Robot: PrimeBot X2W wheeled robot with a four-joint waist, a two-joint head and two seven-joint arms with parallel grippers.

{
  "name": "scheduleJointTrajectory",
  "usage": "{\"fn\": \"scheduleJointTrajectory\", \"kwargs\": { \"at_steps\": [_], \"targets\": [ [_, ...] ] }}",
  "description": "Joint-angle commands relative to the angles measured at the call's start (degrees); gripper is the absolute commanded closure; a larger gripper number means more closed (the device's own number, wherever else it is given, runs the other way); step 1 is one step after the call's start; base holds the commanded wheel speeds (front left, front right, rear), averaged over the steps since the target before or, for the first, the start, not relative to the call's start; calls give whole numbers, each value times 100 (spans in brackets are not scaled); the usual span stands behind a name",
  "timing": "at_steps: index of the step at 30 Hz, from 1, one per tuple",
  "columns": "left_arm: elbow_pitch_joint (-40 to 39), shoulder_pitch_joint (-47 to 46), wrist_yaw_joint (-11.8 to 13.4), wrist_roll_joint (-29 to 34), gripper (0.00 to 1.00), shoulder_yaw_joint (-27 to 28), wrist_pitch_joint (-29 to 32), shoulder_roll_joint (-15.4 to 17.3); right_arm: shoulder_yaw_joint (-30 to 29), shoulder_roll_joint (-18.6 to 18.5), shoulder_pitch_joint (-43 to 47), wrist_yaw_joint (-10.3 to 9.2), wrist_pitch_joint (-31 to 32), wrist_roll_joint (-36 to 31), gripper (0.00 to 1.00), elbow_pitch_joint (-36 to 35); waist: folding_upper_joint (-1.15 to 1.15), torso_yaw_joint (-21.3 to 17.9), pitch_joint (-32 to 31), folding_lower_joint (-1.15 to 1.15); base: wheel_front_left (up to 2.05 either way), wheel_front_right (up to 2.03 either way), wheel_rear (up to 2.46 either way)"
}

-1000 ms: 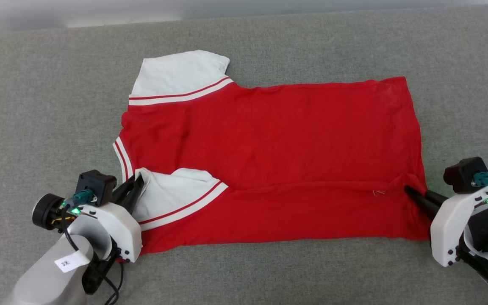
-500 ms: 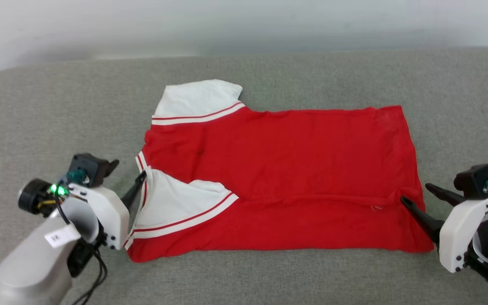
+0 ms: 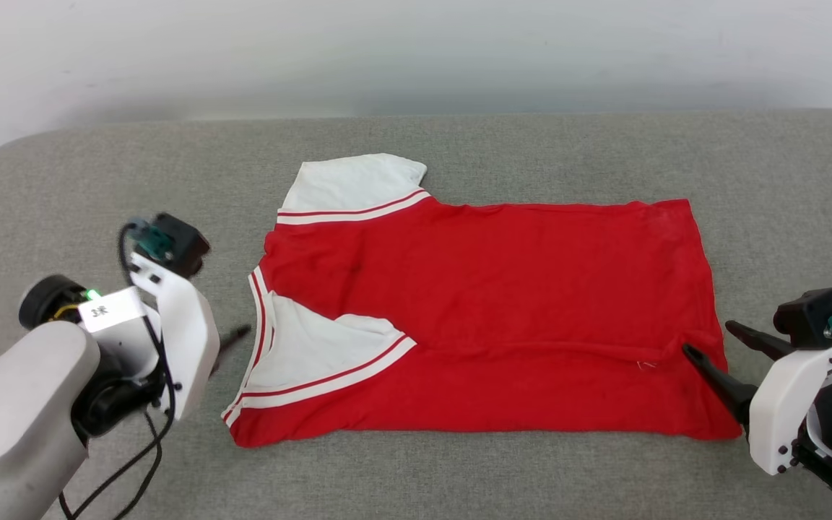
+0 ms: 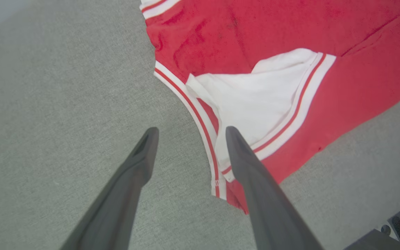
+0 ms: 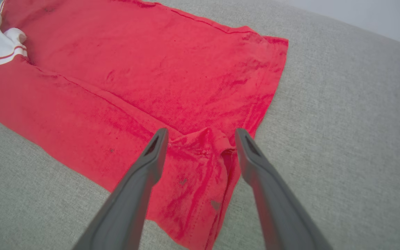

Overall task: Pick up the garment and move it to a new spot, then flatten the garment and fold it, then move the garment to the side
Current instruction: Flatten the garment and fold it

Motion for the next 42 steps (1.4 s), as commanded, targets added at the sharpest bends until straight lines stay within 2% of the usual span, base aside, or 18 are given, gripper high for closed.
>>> {"fn": "scheduleJointTrajectory", "kwargs": {
  "at_steps": [1, 4, 8, 13, 21, 23, 26, 30, 38, 42],
  "targets": [
    [-49, -35, -26, -65, 0, -63, 198, 55, -23, 18, 77, -2, 40, -39, 0, -32, 0, -17, 9, 0, 0, 0, 0],
    [-164, 23, -29, -336, 0, -193, 841, 134, -12, 58, 58, -2, 153, -56, 0, -104, 0, -79, 45, 0, 0, 0, 0],
    [-176, 132, -37, -444, 0, -378, 1305, 206, 12, 94, 38, -2, 315, -46, 0, -170, 0, -180, 119, 0, 0, 0, 0],
    [73, 309, -30, -574, 0, -547, 1546, 106, 60, 142, -96, -2, 443, -50, 0, -197, 0, -320, 241, 0, 0, 0, 0],
    [766, 689, -49, -807, 0, -694, 1483, -109, 191, 170, -313, -2, 536, -11, 0, -148, 0, -479, 367, 0, 0, 0, 0],
    [842, 716, -67, -836, 100, -723, 1422, -146, 216, 130, -375, -2, 567, 32, 0, -165, 0, -486, 356, 0, 0, 0, 0],
    [846, 725, -134, -883, 100, -778, 1373, -160, 229, 13, -482, -2, 665, 114, 0, -210, 0, -468, 280, 0, 0, 0, 0],
    [651, 549, -162, -728, 100, -826, 1177, 18, 309, -342, -761, -2, 1141, 264, 0, -390, 0, -430, 145, 0, 0, 0, 0],
    [150, 327, -169, -645, 100, -844, 945, 232, 675, -1043, -1243, -3, 2986, 805, 0, -694, 0, -322, 54, 0, 0, 0, 0],
    [-23, 219, -171, -580, 100, -860, 938, 255, 794, -997, -1353, -3, 3529, 922, 0, -601, 0, -248, 177, 0, 0, 0, 0]
  ]
}}
